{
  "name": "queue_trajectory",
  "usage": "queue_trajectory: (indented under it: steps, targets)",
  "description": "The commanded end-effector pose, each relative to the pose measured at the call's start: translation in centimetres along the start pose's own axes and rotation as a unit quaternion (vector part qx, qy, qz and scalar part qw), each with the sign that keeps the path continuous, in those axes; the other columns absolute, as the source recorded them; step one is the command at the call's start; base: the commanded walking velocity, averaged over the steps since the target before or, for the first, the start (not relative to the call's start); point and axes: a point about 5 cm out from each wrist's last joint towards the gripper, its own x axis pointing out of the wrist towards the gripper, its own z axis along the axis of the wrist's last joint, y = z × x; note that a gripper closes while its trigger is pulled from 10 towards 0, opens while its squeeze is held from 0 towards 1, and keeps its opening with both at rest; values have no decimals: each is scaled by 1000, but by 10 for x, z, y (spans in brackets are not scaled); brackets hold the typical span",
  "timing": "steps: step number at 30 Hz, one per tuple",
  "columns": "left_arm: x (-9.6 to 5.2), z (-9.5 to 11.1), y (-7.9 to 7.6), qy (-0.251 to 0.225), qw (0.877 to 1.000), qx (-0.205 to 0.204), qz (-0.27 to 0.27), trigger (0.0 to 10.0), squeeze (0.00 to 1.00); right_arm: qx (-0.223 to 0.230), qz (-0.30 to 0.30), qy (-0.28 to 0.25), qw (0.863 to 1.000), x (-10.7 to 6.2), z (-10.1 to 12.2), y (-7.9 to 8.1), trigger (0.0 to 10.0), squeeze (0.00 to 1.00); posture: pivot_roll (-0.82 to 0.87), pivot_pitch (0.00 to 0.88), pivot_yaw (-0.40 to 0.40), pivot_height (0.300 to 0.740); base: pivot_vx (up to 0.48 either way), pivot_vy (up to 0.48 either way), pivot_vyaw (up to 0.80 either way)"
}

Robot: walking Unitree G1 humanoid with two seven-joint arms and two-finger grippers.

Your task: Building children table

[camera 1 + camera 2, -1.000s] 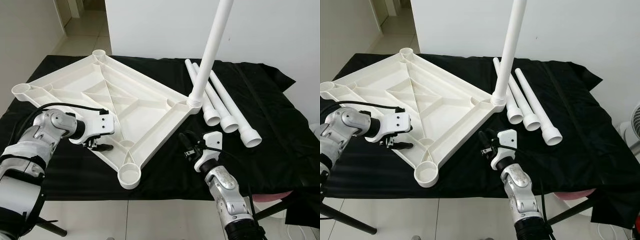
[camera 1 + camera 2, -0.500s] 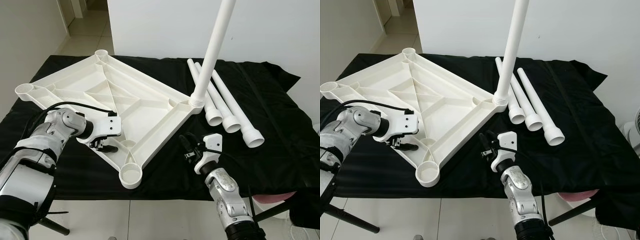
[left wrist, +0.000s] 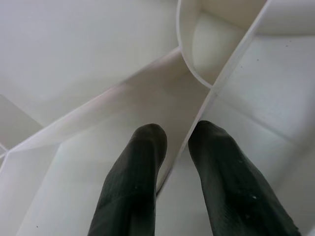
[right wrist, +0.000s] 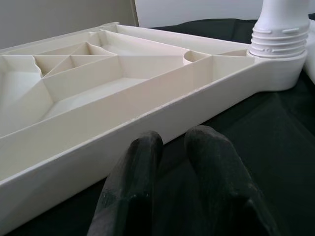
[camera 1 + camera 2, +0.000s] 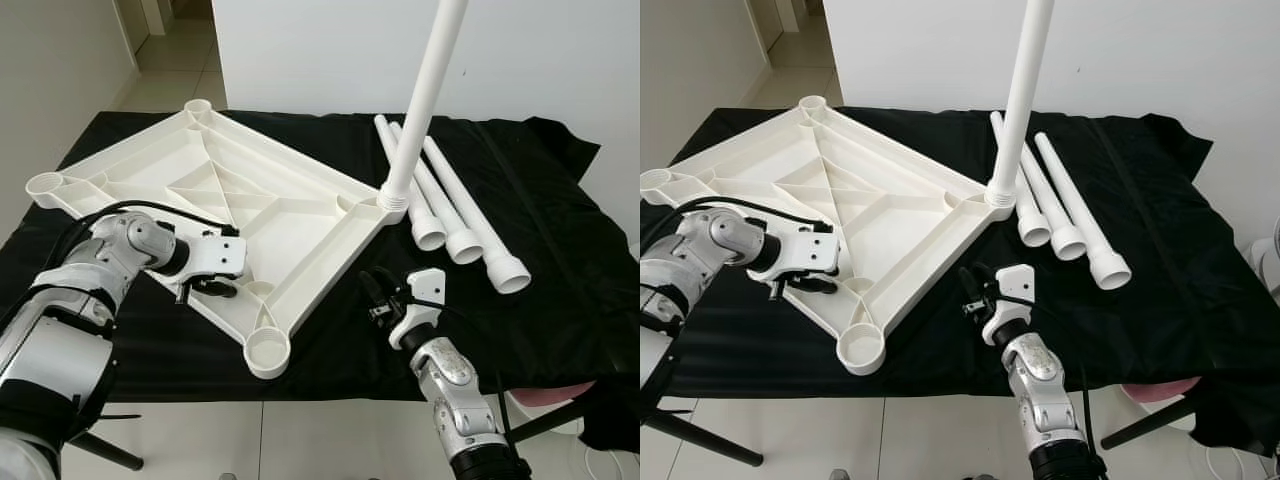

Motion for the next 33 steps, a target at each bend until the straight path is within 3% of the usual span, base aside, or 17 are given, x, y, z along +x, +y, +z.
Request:
queue_trajectory:
  steps: [1, 11, 14, 16, 17, 23, 25, 27, 29, 33]
  targets:
    - [6, -11, -11, 5, 999, -35, -6, 0, 0, -2, -1, 2, 1000, -1, 0, 0, 10000, 0, 7, 46, 18, 740, 0, 0, 0]
    - [10, -11, -17, -12, 999, -42, -17, 0, 0, -1, 0, 2, 1000, -1, 0, 0, 10000, 0, 9, 46, 16, 740, 0, 0, 0]
    - [14, -1, -12, -49, 998, -47, 6, 0, 0, -1, -1, 1, 1000, -1, 0, 0, 10000, 0, 12, 47, 19, 740, 0, 0, 0]
    - [14, -1, -12, -49, 998, -47, 6, 0, 0, -1, -1, 1, 1000, -1, 0, 0, 10000, 0, 12, 47, 19, 740, 0, 0, 0]
    - [19, 10, -9, -80, 996, -46, 19, 0, 0, -1, -2, 0, 1000, -1, 1, 0, 10000, 0, 9, 46, 19, 740, 0, 0, 0]
    - [33, 33, -11, -141, 989, -37, 33, 0, 0, 0, -3, 0, 1000, 0, 1, 0, 10000, 0, 6, 46, 16, 740, 0, 0, 0]
    - [46, 57, -19, -198, 979, -29, 22, 0, 0, 0, -3, 0, 1000, 0, 1, 0, 10000, 0, 8, 46, 15, 740, 0, 0, 0]
    - [46, 57, -19, -198, 979, -29, 22, 0, 0, 0, -3, 0, 1000, 0, 1, 0, 10000, 0, 8, 46, 15, 740, 0, 0, 0]
    - [52, 76, -25, -239, 971, -13, 15, 0, 0, 0, -2, 0, 1000, 0, 0, 1, 10000, 0, 10, 47, 14, 740, 0, 0, 0]
    - [52, 87, -22, -253, 967, 3, 27, 0, 0, -1, -1, -1, 1000, 1, 1, 1, 10000, 0, 12, 46, 12, 740, 0, 0, 0]
